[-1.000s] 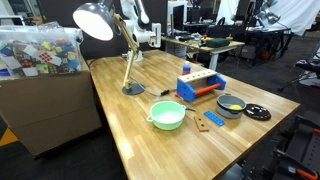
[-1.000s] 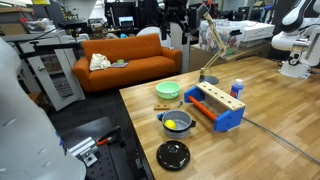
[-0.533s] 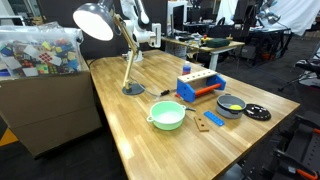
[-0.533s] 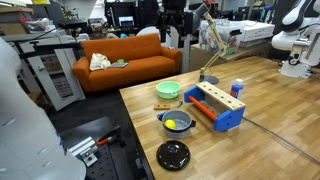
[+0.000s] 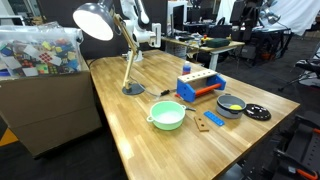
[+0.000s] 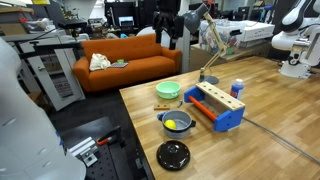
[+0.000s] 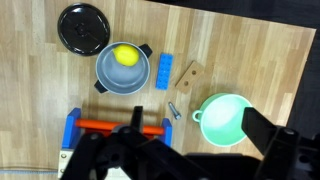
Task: Pick the wooden object on the table and put it in the green bowl
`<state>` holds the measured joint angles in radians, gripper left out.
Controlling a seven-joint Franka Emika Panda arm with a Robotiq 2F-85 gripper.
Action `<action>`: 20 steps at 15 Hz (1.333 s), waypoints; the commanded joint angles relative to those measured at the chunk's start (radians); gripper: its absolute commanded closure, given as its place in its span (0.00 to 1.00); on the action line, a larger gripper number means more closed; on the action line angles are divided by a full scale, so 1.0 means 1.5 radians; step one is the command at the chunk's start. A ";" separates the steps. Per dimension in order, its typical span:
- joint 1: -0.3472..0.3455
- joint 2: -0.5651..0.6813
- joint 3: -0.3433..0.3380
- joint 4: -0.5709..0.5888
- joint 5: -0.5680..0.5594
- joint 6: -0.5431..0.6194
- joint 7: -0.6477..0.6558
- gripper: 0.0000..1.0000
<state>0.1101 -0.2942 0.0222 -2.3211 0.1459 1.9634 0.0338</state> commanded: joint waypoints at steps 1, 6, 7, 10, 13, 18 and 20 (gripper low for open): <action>-0.010 0.000 0.009 0.001 0.003 -0.002 -0.002 0.00; -0.020 0.022 0.020 0.009 -0.023 0.017 0.056 0.00; -0.019 0.034 0.021 0.013 -0.019 0.017 0.074 0.00; -0.016 0.082 0.031 0.029 -0.018 0.026 0.134 0.00; -0.010 0.138 0.042 0.050 -0.008 0.032 0.181 0.00; -0.007 0.163 0.044 0.040 -0.012 0.057 0.175 0.00; -0.007 0.156 0.044 0.040 -0.012 0.056 0.175 0.00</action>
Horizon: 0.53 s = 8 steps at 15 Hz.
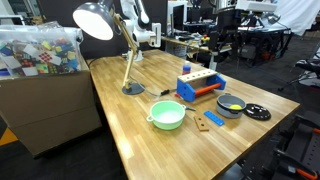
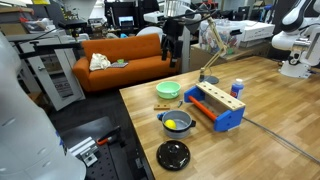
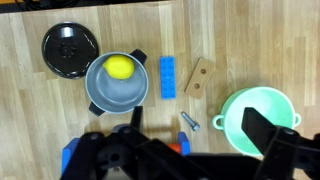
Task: Pick the wooden object on the table and put it in the green bowl
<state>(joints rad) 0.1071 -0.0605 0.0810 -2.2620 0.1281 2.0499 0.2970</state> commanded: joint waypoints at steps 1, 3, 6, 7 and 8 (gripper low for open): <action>-0.005 -0.003 0.005 0.001 0.000 -0.002 0.000 0.00; -0.005 -0.005 0.005 0.001 0.000 -0.002 0.000 0.00; -0.006 -0.002 0.006 0.003 -0.006 0.001 0.015 0.00; -0.005 0.003 0.007 0.007 -0.011 0.006 0.027 0.00; -0.003 0.010 0.009 0.011 -0.010 0.007 0.032 0.00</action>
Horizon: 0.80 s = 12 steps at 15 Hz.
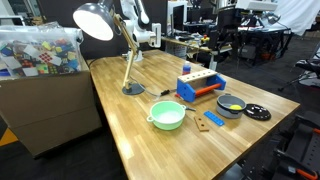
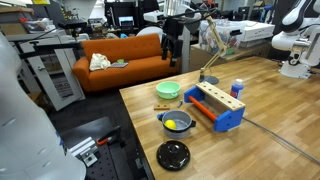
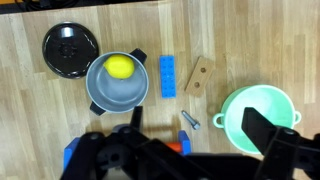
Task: Pick the wooden object on the table and put it in the green bowl
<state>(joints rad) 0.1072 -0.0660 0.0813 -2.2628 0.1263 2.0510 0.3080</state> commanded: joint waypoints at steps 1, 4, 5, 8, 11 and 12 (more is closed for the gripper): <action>-0.001 0.018 0.011 0.013 -0.009 0.008 0.028 0.00; 0.008 0.050 0.023 0.018 -0.001 0.017 0.037 0.00; 0.011 0.062 0.025 0.019 -0.001 0.020 0.039 0.00; 0.020 0.101 0.029 0.024 -0.011 0.027 0.051 0.00; 0.023 0.105 0.027 0.014 0.000 0.028 0.040 0.00; 0.023 0.110 0.027 0.017 0.000 0.028 0.040 0.00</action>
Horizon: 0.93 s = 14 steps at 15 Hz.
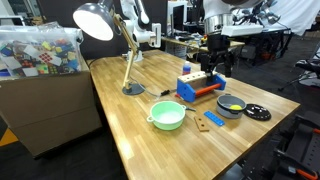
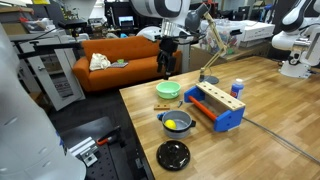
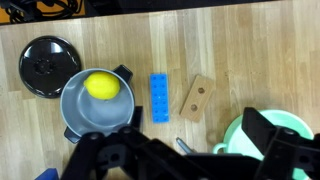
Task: Pick the wooden object on the table and put it in the green bowl
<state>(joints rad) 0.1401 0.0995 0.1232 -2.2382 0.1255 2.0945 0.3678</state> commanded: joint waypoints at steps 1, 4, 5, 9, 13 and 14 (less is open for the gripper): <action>0.001 0.001 -0.001 0.003 0.000 -0.001 0.000 0.00; 0.002 -0.001 -0.003 0.007 -0.011 0.002 0.015 0.00; 0.001 0.000 -0.006 0.009 -0.011 0.007 0.034 0.00; -0.002 0.012 -0.004 0.008 0.087 0.032 0.061 0.00; 0.010 0.047 -0.002 -0.001 0.099 0.083 0.092 0.00; 0.014 0.057 -0.003 -0.004 0.092 0.092 0.102 0.00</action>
<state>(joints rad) 0.1475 0.1558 0.1204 -2.2350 0.2705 2.1817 0.4770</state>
